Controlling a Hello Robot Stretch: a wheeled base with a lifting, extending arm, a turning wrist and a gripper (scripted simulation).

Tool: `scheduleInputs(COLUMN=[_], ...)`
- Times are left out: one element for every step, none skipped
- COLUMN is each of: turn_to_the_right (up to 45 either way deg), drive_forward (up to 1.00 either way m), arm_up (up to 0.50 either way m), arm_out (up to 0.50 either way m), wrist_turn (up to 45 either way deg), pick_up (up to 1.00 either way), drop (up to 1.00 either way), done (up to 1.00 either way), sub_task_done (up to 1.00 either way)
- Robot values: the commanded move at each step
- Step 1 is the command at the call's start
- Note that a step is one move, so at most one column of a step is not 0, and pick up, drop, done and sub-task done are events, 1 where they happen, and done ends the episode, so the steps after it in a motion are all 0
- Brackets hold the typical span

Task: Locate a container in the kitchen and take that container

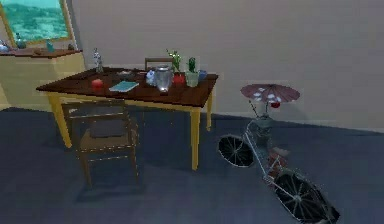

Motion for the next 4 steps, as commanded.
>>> scheduleInputs(turn_to_the_right=[0.0, -45.0, -45.0, -15.0], drive_forward=[0.95, 0.00, 0.00, 0.00], arm_up=[0.00, 0.00, 0.00, 0.00], arm_out=[0.00, 0.00, 0.00, 0.00], wrist_turn=[0.0, 0.0, 0.0, 0.0], pick_up=[0.00, 0.00, 0.00, 0.00], drop=[0.00, 0.00, 0.00, 0.00], done=[0.00, 0.00, 0.00, 0.00], sub_task_done=[0.00, 0.00, 0.00, 0.00])
